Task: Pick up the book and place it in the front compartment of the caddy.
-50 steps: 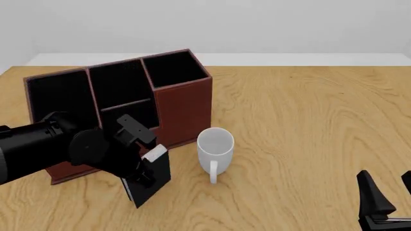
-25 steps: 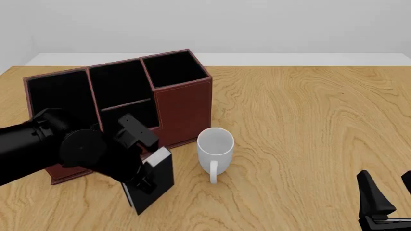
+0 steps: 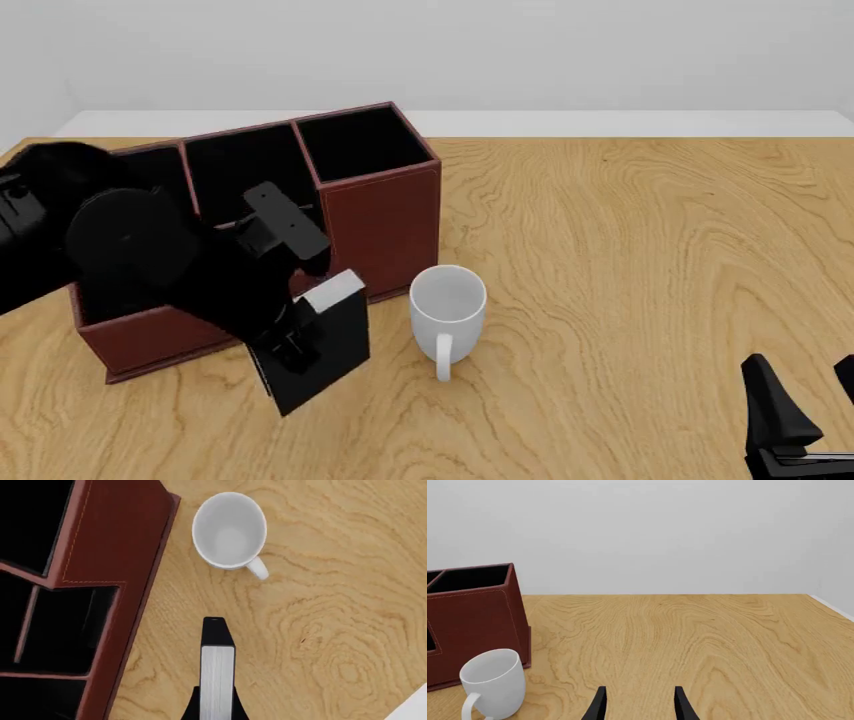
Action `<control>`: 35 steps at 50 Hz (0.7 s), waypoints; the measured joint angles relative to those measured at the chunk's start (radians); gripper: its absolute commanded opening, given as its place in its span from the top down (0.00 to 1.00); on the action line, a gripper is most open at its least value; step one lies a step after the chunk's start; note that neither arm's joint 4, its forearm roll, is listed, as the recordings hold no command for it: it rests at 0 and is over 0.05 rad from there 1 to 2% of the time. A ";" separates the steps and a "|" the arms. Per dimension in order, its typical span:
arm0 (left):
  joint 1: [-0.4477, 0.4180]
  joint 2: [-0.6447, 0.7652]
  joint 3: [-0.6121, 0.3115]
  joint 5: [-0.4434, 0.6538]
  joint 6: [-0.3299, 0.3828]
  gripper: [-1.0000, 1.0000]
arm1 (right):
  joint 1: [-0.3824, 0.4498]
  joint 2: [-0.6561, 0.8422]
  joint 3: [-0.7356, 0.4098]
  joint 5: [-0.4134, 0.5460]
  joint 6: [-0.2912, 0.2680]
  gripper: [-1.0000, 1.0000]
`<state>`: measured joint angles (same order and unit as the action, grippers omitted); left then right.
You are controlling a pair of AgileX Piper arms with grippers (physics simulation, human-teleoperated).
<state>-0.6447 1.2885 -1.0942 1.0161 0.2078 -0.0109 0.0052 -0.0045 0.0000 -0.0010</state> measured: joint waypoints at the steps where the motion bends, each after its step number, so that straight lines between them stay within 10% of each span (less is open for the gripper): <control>1: 0.001 0.000 -0.010 0.010 0.008 1.00 | 0.000 0.000 0.000 0.000 0.000 0.00; 35: 0.213 0.052 -0.309 0.197 0.421 1.00 | 0.000 0.000 0.000 0.000 0.000 0.00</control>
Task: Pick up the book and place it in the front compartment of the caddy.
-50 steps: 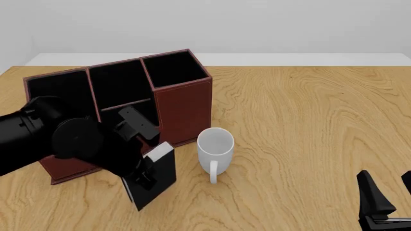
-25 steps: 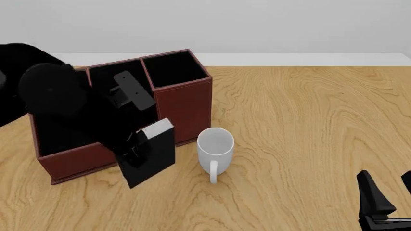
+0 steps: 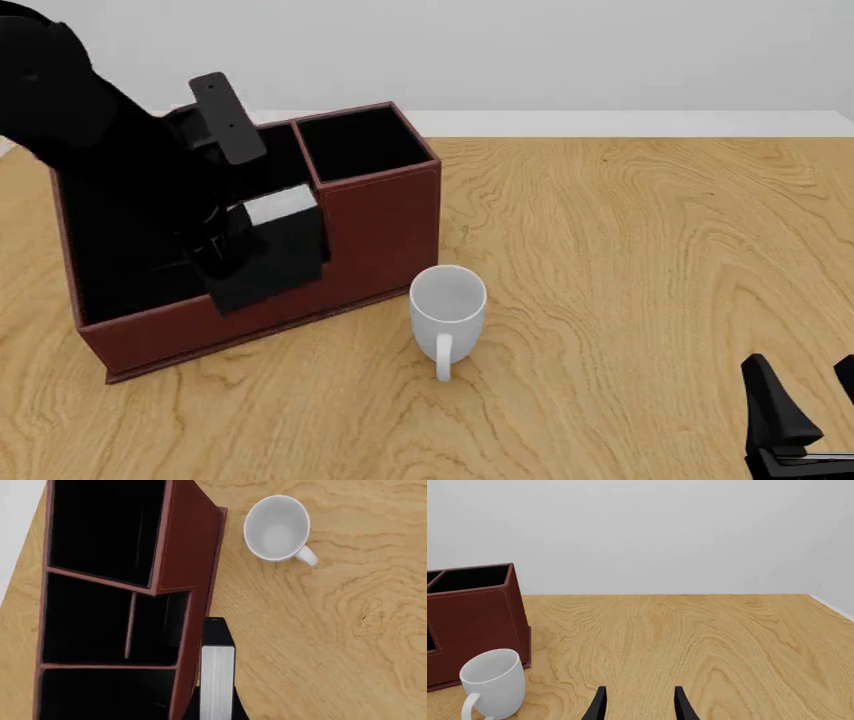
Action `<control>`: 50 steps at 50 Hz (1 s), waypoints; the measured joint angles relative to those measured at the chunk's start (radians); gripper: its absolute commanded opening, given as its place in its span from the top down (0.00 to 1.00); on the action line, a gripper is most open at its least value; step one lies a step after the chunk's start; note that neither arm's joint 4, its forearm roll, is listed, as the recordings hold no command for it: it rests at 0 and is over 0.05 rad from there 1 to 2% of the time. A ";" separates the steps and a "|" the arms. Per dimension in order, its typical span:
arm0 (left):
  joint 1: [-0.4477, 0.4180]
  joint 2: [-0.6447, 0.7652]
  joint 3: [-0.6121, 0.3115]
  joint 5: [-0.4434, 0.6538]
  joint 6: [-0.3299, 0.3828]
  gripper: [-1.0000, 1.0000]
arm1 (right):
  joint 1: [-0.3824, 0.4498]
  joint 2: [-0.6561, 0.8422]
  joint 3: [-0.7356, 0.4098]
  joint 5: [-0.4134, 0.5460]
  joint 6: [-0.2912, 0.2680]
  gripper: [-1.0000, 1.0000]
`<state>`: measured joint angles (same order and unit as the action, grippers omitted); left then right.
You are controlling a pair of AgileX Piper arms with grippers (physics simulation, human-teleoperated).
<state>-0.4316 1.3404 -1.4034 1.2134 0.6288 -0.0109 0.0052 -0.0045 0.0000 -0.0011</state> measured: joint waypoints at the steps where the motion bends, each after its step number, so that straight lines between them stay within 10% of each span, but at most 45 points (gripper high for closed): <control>1: 0.007 0.000 -0.004 0.001 0.012 1.00 | 0.000 0.000 0.000 0.000 0.000 0.00; 28: 0.153 0.010 -0.150 0.007 0.260 1.00 | 0.000 0.000 0.000 0.000 0.000 0.00; 50: 0.199 0.128 -0.350 -0.008 0.330 1.00 | 0.000 0.000 0.000 0.000 0.000 0.00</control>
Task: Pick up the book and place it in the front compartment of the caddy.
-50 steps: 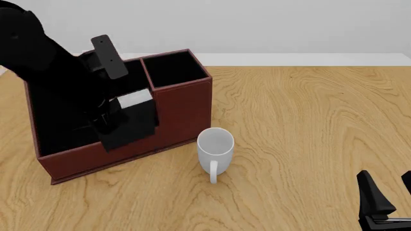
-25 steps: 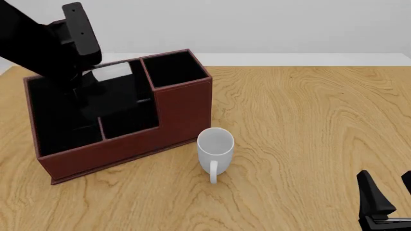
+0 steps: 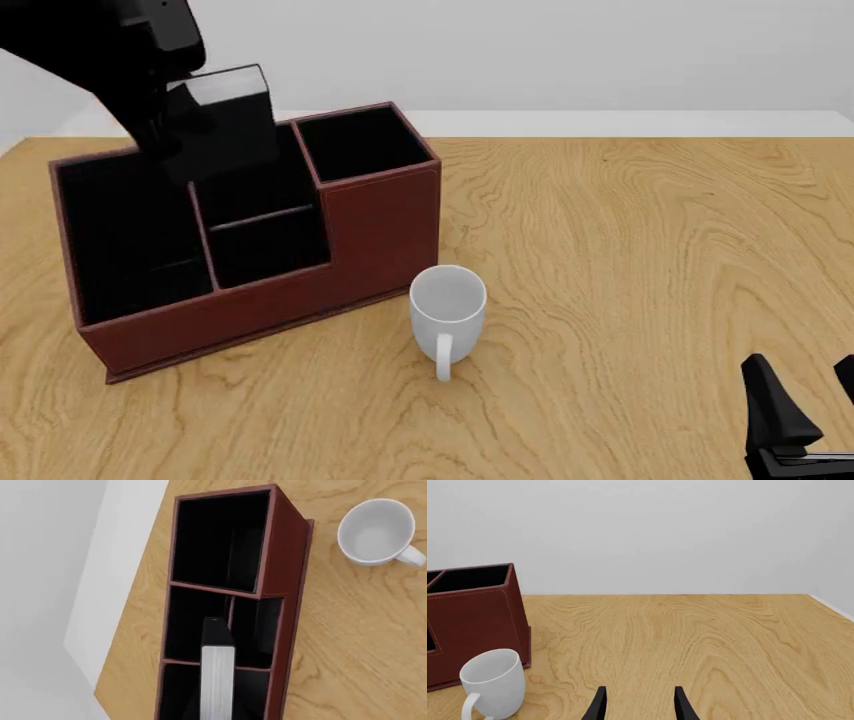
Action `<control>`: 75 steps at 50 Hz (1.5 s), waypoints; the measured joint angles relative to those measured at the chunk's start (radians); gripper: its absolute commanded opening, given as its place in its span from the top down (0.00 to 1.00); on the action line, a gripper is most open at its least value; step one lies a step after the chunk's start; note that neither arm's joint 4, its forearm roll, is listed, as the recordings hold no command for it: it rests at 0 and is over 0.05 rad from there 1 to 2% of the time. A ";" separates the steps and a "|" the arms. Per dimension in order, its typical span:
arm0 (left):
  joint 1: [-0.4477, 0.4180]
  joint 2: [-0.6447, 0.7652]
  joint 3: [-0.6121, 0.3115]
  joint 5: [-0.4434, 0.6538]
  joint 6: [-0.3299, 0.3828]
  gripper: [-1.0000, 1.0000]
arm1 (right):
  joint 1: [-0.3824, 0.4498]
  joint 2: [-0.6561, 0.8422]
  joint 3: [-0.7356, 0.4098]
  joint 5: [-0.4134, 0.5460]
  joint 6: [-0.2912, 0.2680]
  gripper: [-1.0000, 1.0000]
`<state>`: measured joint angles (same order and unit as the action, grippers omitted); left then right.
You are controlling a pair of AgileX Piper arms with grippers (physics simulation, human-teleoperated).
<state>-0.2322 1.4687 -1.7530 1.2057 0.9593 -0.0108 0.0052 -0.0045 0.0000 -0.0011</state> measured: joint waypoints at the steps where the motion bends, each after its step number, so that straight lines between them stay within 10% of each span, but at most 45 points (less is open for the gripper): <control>1: 0.000 0.005 -0.002 -0.004 -0.001 1.00 | 0.000 0.000 0.000 0.000 0.000 0.00; 75: 0.037 0.018 0.333 -0.404 -0.054 1.00 | 0.000 0.000 0.000 0.000 0.000 0.00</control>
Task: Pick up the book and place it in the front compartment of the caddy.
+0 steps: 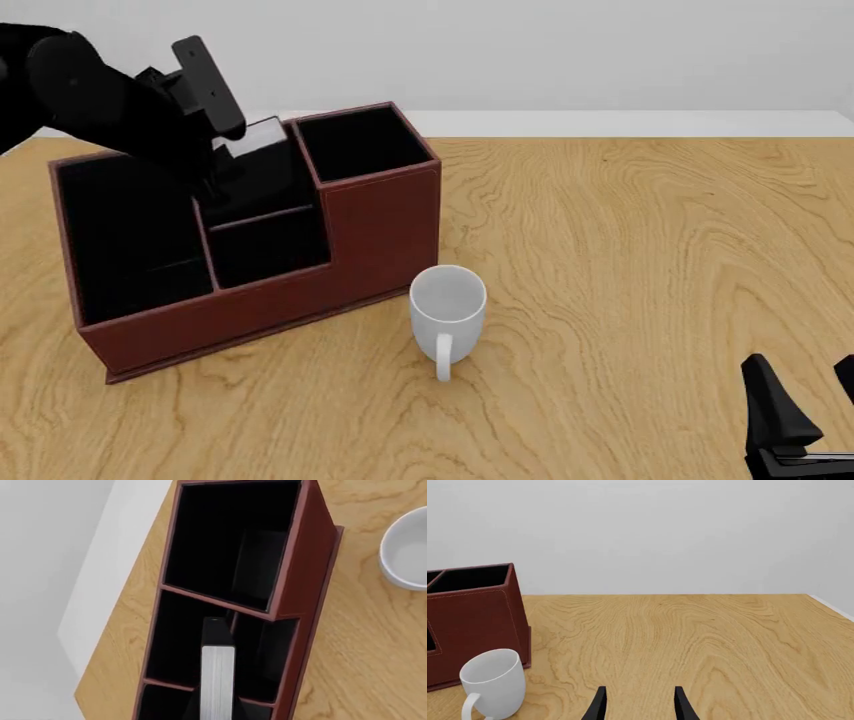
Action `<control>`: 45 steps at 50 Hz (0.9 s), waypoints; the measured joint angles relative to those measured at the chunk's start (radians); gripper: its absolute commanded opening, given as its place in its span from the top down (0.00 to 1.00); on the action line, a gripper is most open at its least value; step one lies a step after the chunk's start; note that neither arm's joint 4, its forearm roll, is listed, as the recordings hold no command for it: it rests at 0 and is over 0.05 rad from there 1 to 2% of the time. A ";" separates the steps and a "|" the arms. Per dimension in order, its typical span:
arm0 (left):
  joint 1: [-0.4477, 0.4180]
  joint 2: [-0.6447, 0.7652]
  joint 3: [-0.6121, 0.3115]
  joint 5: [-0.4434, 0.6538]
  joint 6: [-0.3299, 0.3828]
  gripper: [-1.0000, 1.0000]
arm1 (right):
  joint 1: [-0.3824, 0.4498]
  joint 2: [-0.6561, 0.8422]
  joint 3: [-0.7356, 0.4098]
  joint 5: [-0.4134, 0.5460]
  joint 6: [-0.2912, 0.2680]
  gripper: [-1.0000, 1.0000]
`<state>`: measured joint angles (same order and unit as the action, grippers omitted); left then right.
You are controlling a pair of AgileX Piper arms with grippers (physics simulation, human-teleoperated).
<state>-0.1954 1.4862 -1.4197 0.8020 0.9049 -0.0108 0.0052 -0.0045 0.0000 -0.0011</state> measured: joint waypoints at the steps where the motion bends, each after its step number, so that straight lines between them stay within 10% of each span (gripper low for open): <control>1: 0.002 0.002 0.003 -0.006 0.002 1.00 | 0.000 0.000 0.000 0.000 0.000 0.00; 45: 0.041 0.143 -0.001 -0.178 0.059 1.00 | 0.000 0.000 0.000 0.000 0.000 0.00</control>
<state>-0.1541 1.6290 -1.4209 0.6237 0.9636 -0.0109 0.0052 -0.0045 0.0000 -0.0011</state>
